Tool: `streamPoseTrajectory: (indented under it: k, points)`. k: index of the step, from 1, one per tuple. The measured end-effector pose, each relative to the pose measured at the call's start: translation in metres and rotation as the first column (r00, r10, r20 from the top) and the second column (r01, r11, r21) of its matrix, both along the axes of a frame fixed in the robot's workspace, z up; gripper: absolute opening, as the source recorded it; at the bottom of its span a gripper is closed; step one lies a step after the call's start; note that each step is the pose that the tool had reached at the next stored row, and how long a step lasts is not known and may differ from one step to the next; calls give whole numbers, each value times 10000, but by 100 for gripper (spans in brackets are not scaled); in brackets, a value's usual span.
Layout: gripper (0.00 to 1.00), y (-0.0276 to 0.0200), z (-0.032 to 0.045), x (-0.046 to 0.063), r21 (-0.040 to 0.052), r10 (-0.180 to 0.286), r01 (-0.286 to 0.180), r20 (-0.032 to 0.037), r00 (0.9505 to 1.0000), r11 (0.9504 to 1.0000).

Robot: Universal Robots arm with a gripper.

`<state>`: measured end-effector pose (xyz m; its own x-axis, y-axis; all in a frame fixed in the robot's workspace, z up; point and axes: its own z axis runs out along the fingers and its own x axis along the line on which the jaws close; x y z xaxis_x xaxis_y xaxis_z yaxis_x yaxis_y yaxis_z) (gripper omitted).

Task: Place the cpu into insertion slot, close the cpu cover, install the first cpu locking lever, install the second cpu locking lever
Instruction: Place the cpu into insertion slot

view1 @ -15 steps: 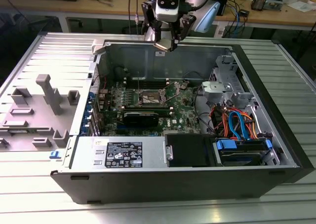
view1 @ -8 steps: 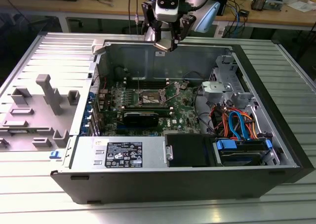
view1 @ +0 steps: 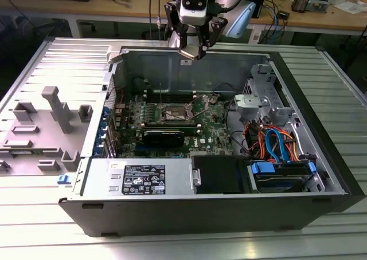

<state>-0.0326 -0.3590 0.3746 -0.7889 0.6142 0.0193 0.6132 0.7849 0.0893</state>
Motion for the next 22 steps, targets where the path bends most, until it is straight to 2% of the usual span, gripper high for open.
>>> streamPoseTrajectory:
  k: [11, 18, 22]
  points:
    - [55, 0, 0, -1, 0, -35, 35, 0, 10000, 10000]
    - [55, 0, 0, -3, 0, -493, 493, 0, 9988, 9988]
    - [55, 0, 0, -3, 0, -605, 605, 0, 9982, 9982]
